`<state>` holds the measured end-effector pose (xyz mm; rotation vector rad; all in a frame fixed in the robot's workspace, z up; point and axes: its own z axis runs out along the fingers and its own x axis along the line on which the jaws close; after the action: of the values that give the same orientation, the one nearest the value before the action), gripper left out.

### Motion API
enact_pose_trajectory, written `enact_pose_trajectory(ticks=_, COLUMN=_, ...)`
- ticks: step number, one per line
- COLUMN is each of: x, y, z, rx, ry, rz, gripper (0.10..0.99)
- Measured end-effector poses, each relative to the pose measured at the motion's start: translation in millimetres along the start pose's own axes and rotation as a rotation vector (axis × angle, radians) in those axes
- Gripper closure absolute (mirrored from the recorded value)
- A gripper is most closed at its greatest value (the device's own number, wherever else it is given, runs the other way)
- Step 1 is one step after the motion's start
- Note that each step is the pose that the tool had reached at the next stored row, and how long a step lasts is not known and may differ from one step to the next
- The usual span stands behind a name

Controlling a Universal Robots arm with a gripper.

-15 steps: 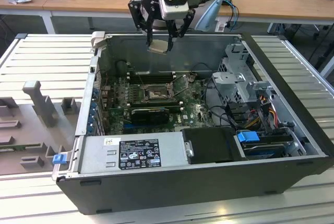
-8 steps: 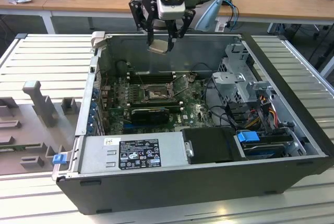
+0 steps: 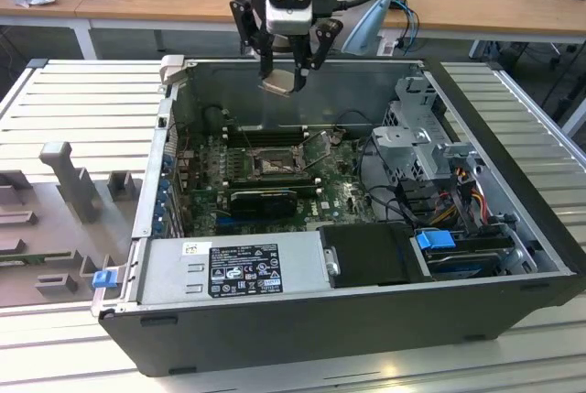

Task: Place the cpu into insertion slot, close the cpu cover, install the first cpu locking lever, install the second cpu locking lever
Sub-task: 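Place the cpu into insertion slot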

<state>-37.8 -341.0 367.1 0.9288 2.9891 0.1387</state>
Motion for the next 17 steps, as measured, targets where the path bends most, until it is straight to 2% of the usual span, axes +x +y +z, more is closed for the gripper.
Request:
enact_pose_trajectory(ticks=4, x=0.0, y=0.0, z=0.2, rx=-0.001, ry=-0.0077, rz=0.082, gripper=0.553)
enact_pose_trajectory(ticks=8, x=0.0, y=0.0, z=0.2, rx=-0.001, ry=-0.0132, rz=0.142, gripper=0.553)
enact_pose_trajectory(ticks=11, x=0.0, y=0.0, z=0.4, rx=-0.003, ry=-0.0208, rz=0.229, gripper=0.553)
enact_pose_trajectory(ticks=15, x=0.0, y=-0.1, z=0.6, rx=-0.003, ry=-0.0254, rz=0.277, gripper=0.553)
enact_pose_trajectory(ticks=17, x=0.0, y=-0.1, z=1.1, rx=0.0, ry=-0.0311, rz=0.31, gripper=0.553)
